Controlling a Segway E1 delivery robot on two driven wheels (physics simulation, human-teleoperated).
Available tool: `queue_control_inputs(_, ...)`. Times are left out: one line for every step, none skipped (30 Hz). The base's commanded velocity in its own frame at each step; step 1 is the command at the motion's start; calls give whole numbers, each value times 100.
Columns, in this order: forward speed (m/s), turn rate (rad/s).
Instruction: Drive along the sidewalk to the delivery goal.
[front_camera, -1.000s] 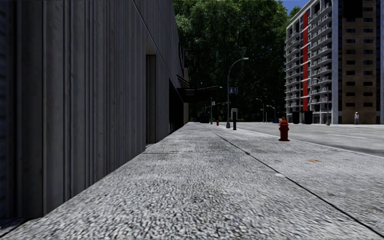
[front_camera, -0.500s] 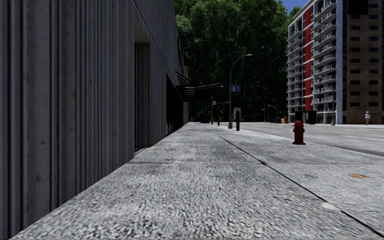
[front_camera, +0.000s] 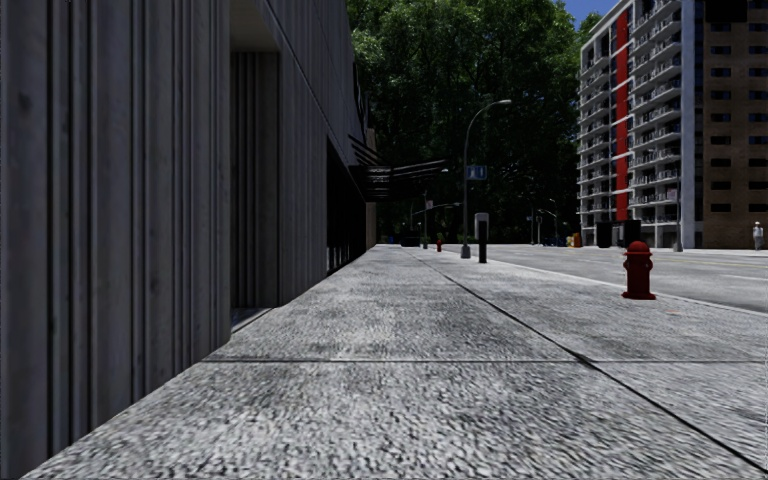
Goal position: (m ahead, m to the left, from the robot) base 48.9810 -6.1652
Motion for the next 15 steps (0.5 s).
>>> queue_control_inputs(200,-6)
queue_control_inputs(200,-7)
queue_control_inputs(200,-13)
queue_control_inputs(200,-13)
queue_control_inputs(200,-19)
queue_control_inputs(200,-22)
queue_control_inputs(200,-24)
queue_control_inputs(200,-24)
queue_control_inputs(200,-26)
queue_control_inputs(200,-28)
queue_control_inputs(200,-31)
queue_control_inputs(200,-31)
queue_control_inputs(200,-32)
queue_control_inputs(200,-33)
queue_control_inputs(200,-33)
